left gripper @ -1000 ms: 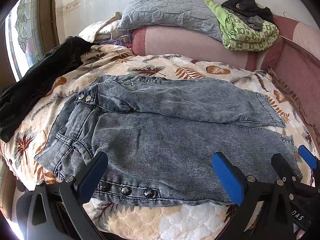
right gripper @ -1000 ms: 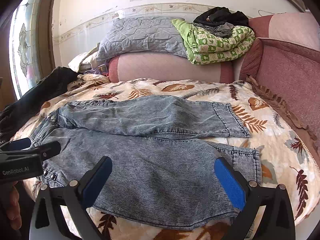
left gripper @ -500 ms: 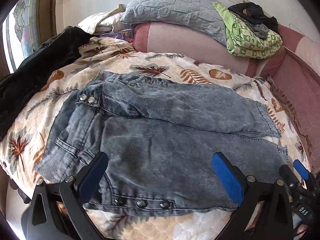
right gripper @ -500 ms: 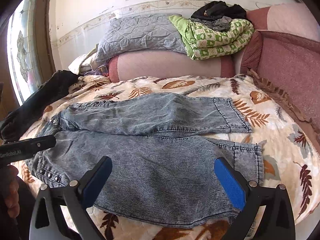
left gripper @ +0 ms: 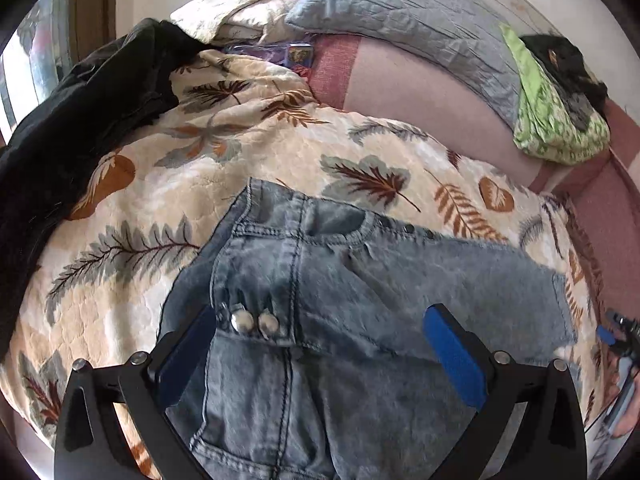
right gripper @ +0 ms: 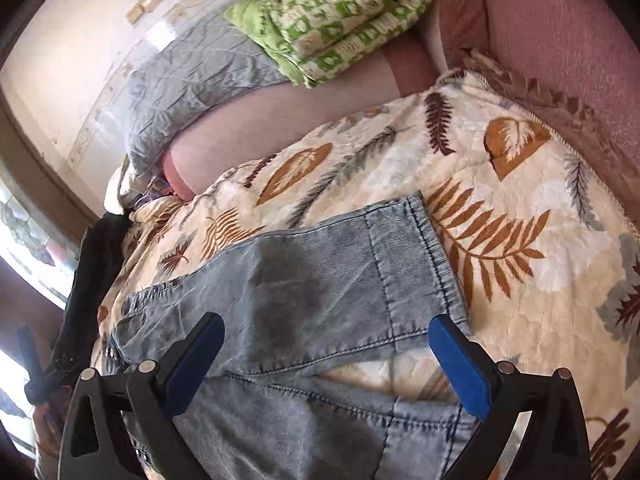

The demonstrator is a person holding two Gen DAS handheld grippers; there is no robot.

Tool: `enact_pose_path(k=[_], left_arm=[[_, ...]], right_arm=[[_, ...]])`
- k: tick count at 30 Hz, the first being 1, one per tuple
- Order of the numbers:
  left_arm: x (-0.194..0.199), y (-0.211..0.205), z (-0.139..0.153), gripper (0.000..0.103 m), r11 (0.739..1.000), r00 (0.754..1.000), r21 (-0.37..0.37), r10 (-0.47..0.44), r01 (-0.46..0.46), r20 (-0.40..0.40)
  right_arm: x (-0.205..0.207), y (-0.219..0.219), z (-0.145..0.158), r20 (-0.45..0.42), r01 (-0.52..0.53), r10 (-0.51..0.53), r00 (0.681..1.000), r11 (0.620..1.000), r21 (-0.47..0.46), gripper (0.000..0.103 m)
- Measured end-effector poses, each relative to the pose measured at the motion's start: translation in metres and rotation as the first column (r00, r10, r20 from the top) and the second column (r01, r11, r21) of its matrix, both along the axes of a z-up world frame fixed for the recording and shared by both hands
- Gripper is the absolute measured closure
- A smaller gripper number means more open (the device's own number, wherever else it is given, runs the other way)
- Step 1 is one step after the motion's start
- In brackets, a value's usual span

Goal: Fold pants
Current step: 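Grasp the jeans waistband with the left tool while the right tool grasps a leg hem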

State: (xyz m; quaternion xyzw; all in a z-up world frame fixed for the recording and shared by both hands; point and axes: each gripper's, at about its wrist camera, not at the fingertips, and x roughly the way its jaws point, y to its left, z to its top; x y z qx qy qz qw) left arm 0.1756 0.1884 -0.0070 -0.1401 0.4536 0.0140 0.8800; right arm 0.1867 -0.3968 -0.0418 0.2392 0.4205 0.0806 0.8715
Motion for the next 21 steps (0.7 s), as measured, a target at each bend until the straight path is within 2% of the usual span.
enact_pose_path(k=[3,5,7,9,11,13,19,21], left_arm=[[0.037,0.024,-0.007,0.0,0.999,0.999,-0.044,0.029,-0.029,-0.016],[0.061,0.032,-0.015,0.0,0.998,0.999,-0.061,0.017,-0.019,-0.037],[0.082,0.038,-0.022,0.0,0.997,0.999,-0.072,0.016,-0.02,-0.043],[0.101,0.042,-0.029,0.004,0.996,0.998,-0.085,0.013,-0.018,-0.059],[0.116,0.044,-0.037,0.021,0.996,0.996,-0.089,0.021,-0.028,-0.081],[0.127,0.046,-0.046,0.03,0.995,0.994,-0.094,0.024,-0.034,-0.107],[0.139,0.049,-0.067,0.031,0.994,0.989,-0.105,0.029,-0.044,-0.143],[0.141,0.047,-0.073,0.031,0.994,0.988,-0.098,0.024,-0.04,-0.153]], right_arm=[[0.028,-0.017,-0.009,-0.054,0.016,-0.015,0.998,1.0,0.005,0.0],[0.044,-0.025,-0.015,-0.08,0.015,-0.014,0.997,1.0,0.009,0.001],[0.061,-0.03,-0.022,-0.115,0.011,-0.009,0.993,1.0,0.014,0.005],[0.078,-0.032,-0.029,-0.145,0.002,-0.002,0.989,1.0,-0.005,0.012],[0.094,-0.035,-0.034,-0.17,0.004,-0.009,0.985,1.0,-0.028,0.019],[0.106,-0.041,-0.038,-0.184,0.017,-0.021,0.983,1.0,-0.025,0.022],[0.137,-0.042,-0.05,-0.232,0.016,-0.033,0.972,0.997,-0.072,0.023],[0.146,-0.041,-0.055,-0.242,0.01,-0.023,0.97,0.998,-0.054,0.038]])
